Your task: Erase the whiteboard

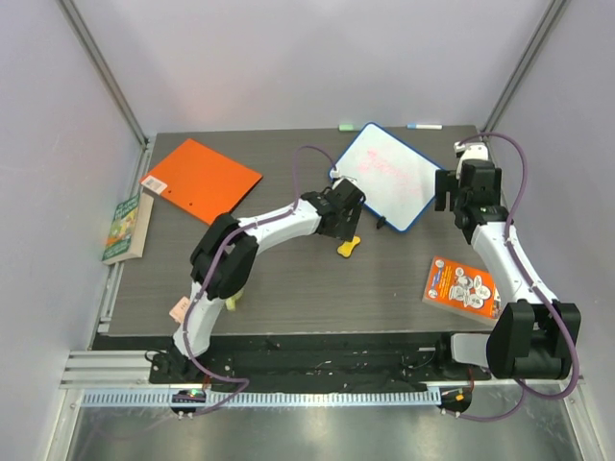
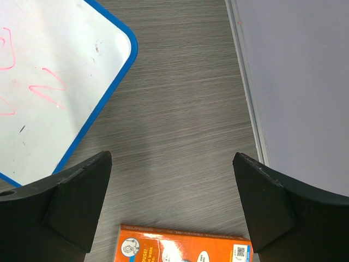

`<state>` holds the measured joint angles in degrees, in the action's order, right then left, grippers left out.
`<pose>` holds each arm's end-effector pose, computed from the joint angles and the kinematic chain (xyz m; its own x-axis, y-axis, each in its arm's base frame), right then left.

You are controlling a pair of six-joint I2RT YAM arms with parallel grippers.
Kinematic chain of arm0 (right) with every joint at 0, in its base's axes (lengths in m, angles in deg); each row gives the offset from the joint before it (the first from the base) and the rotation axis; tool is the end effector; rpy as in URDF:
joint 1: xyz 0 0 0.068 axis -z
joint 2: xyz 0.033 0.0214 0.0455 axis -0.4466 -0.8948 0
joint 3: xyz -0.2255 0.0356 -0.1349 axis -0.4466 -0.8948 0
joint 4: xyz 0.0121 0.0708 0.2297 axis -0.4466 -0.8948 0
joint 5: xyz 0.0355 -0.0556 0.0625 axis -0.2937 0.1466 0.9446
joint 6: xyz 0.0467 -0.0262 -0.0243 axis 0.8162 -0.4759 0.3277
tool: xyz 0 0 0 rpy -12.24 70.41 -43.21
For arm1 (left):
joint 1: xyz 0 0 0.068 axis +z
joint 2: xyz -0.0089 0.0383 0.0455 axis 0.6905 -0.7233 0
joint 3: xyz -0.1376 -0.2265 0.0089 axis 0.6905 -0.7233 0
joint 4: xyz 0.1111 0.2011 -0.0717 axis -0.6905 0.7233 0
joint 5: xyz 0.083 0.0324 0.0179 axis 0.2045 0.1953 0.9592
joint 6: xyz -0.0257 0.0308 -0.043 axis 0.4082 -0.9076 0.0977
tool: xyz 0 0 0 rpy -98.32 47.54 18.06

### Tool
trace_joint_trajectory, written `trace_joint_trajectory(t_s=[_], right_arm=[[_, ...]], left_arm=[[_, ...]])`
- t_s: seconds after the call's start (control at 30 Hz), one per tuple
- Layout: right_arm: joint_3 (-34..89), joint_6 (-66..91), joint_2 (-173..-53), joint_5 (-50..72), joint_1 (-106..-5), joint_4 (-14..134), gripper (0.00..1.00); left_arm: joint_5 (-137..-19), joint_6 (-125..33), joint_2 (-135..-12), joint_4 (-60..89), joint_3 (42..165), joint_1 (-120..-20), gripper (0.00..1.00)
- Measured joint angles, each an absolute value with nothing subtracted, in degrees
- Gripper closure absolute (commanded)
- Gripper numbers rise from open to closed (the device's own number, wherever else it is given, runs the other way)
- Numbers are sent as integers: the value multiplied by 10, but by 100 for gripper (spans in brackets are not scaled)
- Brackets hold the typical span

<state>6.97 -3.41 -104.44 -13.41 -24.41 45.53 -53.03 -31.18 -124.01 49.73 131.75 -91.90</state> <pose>0.2699 -0.0225 0.2865 -0.5779 -0.1275 -0.8061 0.1924 0.9386 -0.2864 0.3139 -0.3331 0.1813 -0.7813 0.2346 -0.5784 0.2967 0.9549 -0.0134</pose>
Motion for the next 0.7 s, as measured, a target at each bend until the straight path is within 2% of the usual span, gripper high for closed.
trace_joint_trajectory(t_s=[0.03,0.3,0.47,0.7], right_arm=[[70,-34,-1044,-134,-244,455,2],[66,-34,-1035,-133,-238,457,2],[63,-34,-1035,-131,-236,459,2],[60,-35,-1035,-128,-234,459,2]], left_arm=[[-524,-314,-1222,493,1295,-919,0],[-567,-348,-1081,421,1135,-921,2],[-607,-378,-1091,399,1149,-933,5],[-617,-420,-1175,412,1247,-966,7]])
